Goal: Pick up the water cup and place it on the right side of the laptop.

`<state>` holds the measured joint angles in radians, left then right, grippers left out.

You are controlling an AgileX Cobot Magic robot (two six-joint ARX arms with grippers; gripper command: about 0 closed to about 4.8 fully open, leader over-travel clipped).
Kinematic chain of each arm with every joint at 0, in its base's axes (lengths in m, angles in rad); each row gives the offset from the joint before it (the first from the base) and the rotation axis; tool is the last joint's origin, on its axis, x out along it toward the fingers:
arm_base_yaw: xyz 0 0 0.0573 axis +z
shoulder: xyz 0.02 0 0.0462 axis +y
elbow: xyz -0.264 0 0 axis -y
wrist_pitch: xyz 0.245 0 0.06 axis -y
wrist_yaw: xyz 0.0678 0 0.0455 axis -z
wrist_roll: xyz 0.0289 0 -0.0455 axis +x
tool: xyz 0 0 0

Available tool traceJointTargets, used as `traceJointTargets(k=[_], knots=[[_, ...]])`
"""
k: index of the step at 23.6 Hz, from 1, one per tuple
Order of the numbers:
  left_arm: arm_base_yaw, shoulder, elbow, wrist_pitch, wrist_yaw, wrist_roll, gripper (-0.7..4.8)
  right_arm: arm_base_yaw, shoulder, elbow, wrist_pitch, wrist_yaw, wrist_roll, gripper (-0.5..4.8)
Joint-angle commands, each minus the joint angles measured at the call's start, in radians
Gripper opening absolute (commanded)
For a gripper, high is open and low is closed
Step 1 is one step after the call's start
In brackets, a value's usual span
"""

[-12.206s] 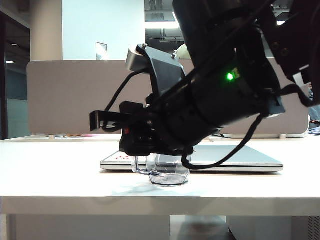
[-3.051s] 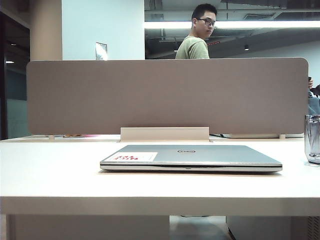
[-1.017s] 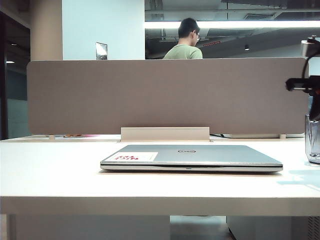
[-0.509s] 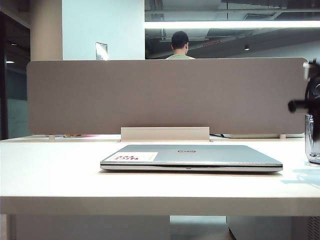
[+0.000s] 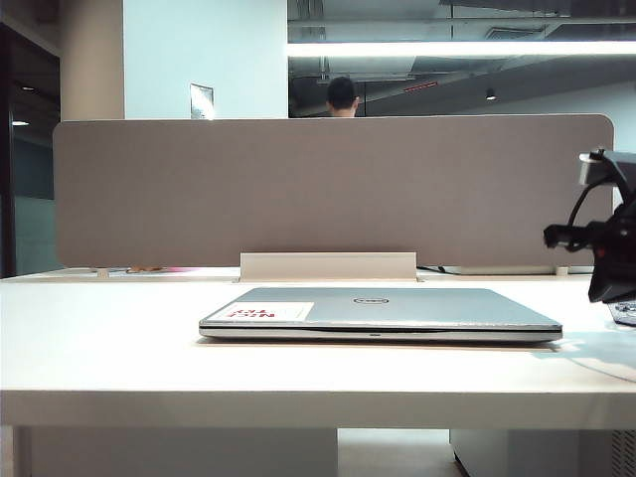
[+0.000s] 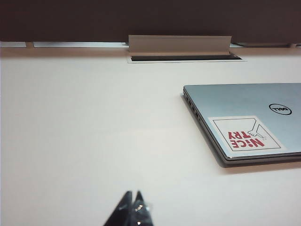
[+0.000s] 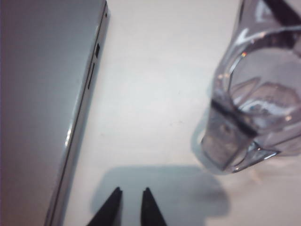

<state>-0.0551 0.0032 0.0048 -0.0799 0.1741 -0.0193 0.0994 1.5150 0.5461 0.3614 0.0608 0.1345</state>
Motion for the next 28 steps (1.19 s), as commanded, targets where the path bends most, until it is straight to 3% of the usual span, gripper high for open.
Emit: traceJointTargets(k=[1, 8, 12, 21, 28], knots=[[-0.001, 0.001, 0.003, 0.002, 0.006, 0.000, -0.04, -0.001, 0.021, 0.005, 0.046, 0.036, 0.004, 0.35], [-0.001, 0.001, 0.003, -0.017, 0.006, 0.000, -0.04, -0.001, 0.053, 0.006, 0.139, 0.054, 0.013, -0.04], [-0.001, 0.001, 0.003, -0.017, 0.006, 0.000, -0.04, -0.002, 0.053, 0.006, 0.176, 0.134, 0.029, -0.04], [-0.001, 0.001, 0.003, -0.017, 0.011, 0.000, -0.04, -0.007, 0.051, 0.006, 0.163, 0.201, 0.028, -0.04], [-0.001, 0.001, 0.003, -0.017, 0.014, 0.000, -0.04, -0.007, 0.026, 0.005, 0.105, 0.309, 0.027, -0.04]])
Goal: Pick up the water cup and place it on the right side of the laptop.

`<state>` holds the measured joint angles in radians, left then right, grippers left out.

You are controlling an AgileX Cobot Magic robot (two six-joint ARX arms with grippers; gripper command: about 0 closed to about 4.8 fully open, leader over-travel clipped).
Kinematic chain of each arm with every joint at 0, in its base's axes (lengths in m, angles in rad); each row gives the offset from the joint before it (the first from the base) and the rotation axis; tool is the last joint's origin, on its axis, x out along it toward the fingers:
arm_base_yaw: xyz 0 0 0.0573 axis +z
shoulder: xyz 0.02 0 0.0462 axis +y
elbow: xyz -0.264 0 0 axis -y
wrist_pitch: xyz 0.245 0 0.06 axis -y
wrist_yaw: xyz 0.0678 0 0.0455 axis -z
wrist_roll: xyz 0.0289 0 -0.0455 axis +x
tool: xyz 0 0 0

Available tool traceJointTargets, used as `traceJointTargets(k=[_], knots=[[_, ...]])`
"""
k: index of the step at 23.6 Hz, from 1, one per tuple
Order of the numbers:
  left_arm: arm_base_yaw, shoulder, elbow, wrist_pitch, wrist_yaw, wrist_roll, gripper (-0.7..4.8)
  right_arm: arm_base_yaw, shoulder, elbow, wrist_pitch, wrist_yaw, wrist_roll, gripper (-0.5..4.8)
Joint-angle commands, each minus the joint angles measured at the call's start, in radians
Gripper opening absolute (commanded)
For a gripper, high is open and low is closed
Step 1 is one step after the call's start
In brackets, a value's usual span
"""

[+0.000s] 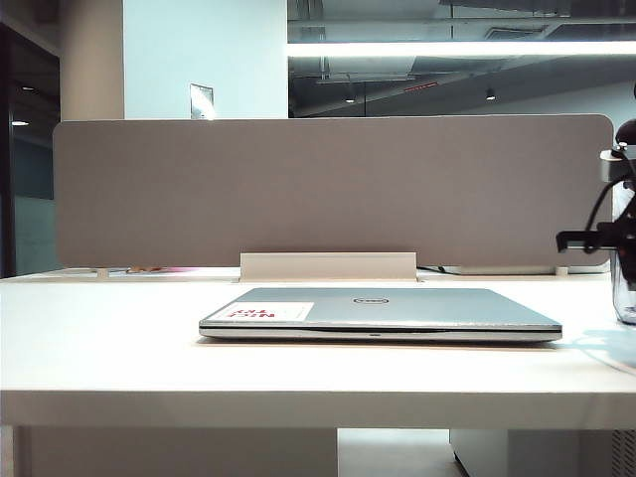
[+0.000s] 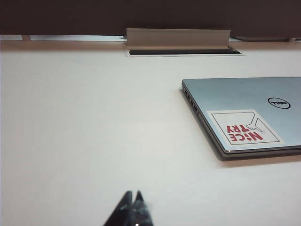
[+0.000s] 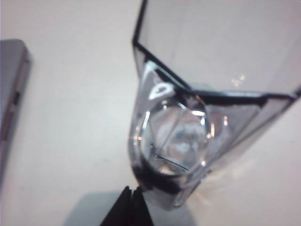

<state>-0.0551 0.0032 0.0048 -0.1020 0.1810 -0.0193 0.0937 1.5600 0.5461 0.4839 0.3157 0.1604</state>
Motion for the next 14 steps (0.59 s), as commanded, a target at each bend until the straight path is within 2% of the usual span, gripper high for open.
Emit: traceJointTargets(k=[1, 6, 14], knots=[[-0.001, 0.001, 0.003, 0.005, 0.007, 0.000, -0.04, -0.002, -0.023, 0.005, -0.020, 0.064, 0.000, -0.04], [-0.001, 0.001, 0.003, 0.004, 0.007, 0.000, -0.04, -0.018, -0.070, 0.005, -0.054, 0.103, -0.005, -0.04], [-0.001, 0.001, 0.003, 0.004, 0.023, 0.000, -0.04, -0.131, -0.088, 0.004, -0.122, 0.109, -0.004, -0.04]])
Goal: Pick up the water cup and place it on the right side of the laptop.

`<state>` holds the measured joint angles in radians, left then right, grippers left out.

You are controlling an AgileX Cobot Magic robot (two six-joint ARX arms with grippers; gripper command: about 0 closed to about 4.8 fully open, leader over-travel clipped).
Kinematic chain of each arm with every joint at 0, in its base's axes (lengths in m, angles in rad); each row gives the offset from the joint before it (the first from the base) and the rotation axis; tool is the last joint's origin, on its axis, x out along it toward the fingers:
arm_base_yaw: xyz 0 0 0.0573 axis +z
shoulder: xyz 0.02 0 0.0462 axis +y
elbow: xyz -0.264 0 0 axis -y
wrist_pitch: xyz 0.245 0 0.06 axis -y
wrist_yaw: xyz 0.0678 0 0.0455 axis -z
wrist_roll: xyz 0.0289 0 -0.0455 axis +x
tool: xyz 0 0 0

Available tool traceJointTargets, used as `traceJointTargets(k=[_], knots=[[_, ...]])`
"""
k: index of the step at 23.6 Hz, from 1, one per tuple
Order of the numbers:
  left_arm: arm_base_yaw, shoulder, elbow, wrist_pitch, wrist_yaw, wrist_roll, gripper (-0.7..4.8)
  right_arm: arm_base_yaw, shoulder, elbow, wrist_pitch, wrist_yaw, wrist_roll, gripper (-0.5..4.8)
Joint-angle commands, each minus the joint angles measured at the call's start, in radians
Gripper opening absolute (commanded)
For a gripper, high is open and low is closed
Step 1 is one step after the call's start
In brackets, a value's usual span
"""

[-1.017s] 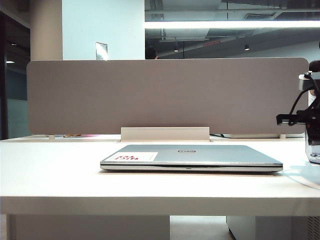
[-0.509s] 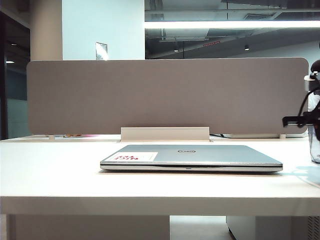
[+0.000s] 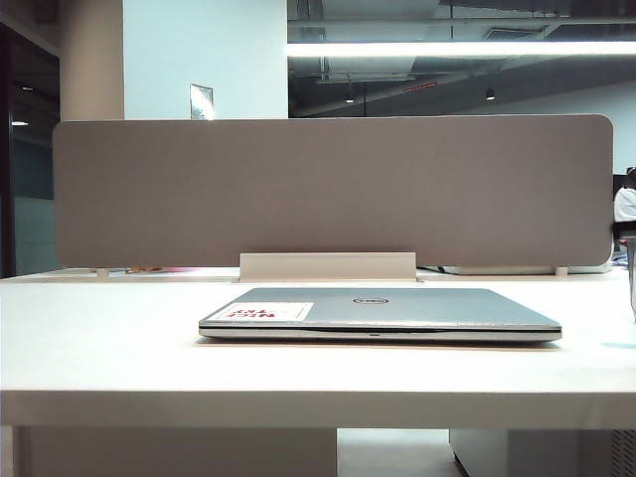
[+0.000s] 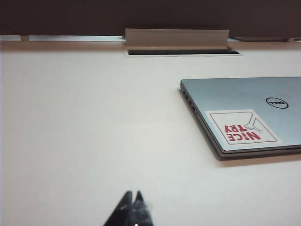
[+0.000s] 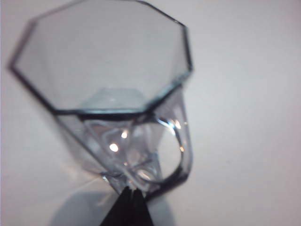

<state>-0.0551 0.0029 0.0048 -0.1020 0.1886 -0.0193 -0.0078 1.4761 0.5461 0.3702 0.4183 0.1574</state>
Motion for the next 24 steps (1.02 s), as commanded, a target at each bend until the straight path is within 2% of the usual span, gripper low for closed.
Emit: traceJointTargets(k=[1, 7, 14, 18, 24], knots=[[-0.001, 0.001, 0.003, 0.003, 0.015, 0.000, -0.04, -0.040, -0.005, 0.004, -0.008, 0.006, -0.001, -0.04], [-0.001, 0.001, 0.003, -0.011, 0.015, 0.000, -0.04, -0.110, -0.009, 0.004, -0.011, 0.004, -0.005, -0.04], [-0.001, 0.001, 0.003, -0.017, 0.014, 0.000, -0.04, -0.150, -0.031, 0.004, -0.107, -0.093, -0.004, -0.04], [-0.001, 0.001, 0.003, -0.017, 0.015, 0.000, -0.04, -0.153, -0.156, 0.002, -0.209, -0.108, -0.043, -0.04], [-0.001, 0.001, 0.003, -0.017, 0.018, 0.000, -0.04, -0.232, -0.306, -0.034, -0.237, -0.204, -0.106, -0.04]])
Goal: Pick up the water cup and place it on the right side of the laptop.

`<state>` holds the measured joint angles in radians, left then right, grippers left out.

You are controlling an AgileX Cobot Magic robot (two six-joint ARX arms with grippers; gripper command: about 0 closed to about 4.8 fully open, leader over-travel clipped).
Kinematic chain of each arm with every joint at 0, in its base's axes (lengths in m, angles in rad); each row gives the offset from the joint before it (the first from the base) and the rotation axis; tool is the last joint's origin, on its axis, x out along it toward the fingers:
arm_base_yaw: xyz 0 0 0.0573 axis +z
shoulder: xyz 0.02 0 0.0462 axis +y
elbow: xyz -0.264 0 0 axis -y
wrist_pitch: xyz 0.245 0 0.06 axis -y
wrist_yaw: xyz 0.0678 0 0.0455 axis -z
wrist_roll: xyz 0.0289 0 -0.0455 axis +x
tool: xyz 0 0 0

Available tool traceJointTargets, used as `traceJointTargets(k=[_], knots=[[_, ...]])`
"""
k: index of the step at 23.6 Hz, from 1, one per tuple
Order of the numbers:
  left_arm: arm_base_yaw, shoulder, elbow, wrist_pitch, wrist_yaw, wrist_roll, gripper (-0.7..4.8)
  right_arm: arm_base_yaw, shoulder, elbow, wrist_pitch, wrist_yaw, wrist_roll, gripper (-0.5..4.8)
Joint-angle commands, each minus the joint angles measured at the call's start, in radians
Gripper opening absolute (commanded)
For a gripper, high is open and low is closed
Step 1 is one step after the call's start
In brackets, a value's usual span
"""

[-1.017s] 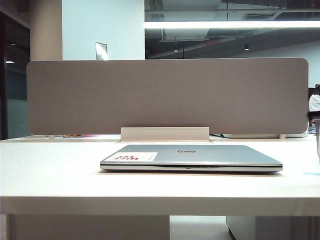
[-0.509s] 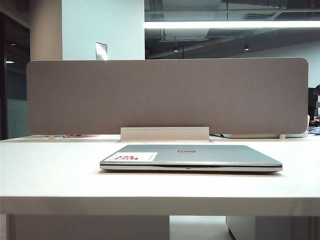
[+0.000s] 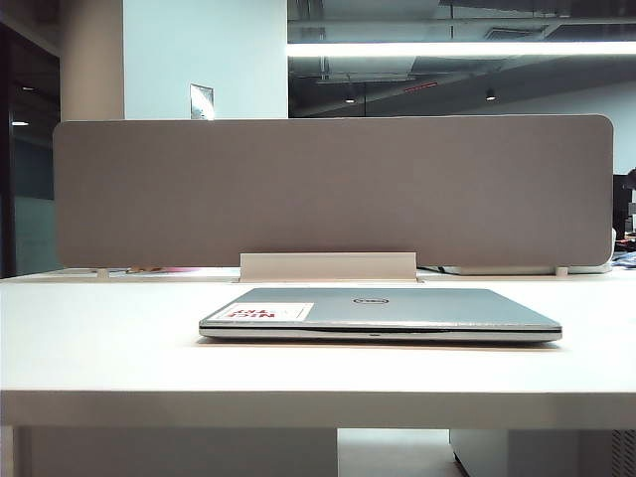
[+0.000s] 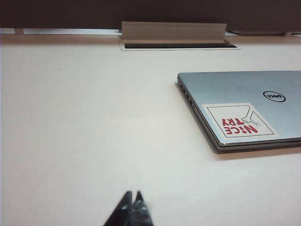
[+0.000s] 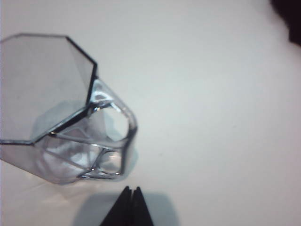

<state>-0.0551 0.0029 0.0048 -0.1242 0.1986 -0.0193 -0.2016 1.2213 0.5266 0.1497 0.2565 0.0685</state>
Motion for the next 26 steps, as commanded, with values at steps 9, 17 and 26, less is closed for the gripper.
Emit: traceJointTargets(k=[9, 17, 26], knots=[[-0.001, 0.001, 0.003, 0.005, 0.008, 0.000, -0.04, -0.244, -0.191, -0.101, -0.023, -0.339, -0.016, 0.14], [-0.001, 0.001, 0.003, 0.006, 0.008, 0.000, -0.04, -0.238, -0.188, -0.201, 0.123, -0.337, -0.015, 1.81], [-0.001, 0.001, 0.003, 0.006, 0.007, 0.000, -0.04, -0.225, -0.049, -0.232, 0.268, -0.368, -0.012, 1.75]])
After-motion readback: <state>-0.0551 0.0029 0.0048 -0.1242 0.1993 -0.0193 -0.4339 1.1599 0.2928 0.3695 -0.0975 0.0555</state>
